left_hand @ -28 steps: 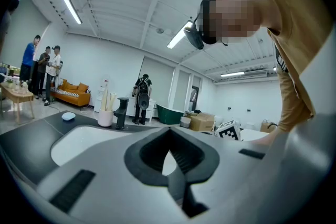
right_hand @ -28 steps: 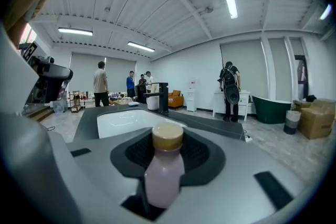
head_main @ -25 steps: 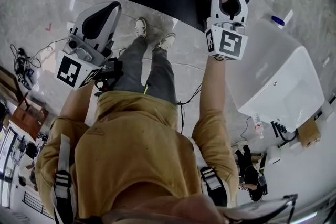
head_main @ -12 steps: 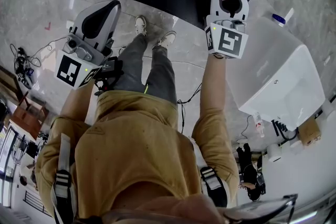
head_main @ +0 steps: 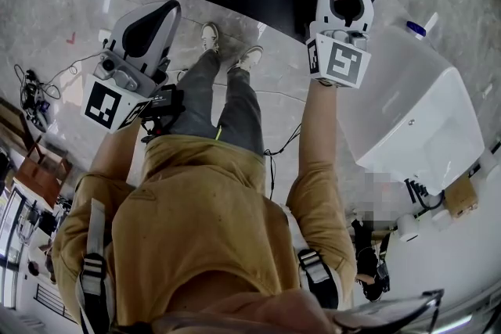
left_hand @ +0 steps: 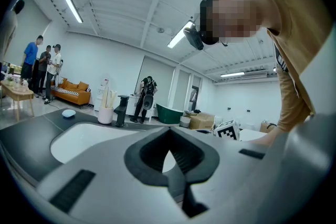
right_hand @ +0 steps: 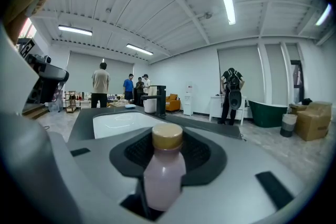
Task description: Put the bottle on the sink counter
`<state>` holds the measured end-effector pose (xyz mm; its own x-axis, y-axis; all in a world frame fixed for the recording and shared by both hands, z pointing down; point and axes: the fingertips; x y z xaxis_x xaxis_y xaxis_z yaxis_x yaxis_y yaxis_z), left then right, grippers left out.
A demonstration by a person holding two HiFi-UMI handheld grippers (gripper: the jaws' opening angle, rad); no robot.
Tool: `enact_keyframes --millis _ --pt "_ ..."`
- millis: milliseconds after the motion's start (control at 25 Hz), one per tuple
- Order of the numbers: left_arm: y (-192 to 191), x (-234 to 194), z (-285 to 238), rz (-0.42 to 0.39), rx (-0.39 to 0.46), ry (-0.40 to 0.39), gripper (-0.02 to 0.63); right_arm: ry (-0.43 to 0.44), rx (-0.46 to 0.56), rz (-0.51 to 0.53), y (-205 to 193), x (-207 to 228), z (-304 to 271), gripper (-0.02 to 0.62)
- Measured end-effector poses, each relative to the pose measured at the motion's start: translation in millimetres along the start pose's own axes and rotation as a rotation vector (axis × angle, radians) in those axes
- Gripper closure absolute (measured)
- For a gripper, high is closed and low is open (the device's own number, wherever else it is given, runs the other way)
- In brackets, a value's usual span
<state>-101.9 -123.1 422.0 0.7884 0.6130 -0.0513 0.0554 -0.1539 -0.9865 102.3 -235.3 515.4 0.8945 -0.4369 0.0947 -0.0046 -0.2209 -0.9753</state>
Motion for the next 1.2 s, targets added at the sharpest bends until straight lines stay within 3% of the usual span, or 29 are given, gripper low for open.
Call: enact_keyframes --millis 160,1200 --pt "-2.1 0.5 1.0 0.001 -0.002 -0.004 0.604 0.01 0.003 -0.047 -1.1 1.7 0.9 0.442" --pt "10.0 9.7 2.2 -0.011 0.032 -0.021 0.604 -0.004 -0.024 -0.018 7.8 3.4 8.4 0.439"
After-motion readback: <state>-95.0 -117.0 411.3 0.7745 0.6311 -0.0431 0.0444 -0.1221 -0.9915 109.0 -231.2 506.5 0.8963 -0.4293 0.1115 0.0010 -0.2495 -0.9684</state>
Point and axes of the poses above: the fingertips, and each gripper's own axes: z backward along the fingers, x to its right, y out of its top, and after that the axes turned 6 degrees about -z, right-handed
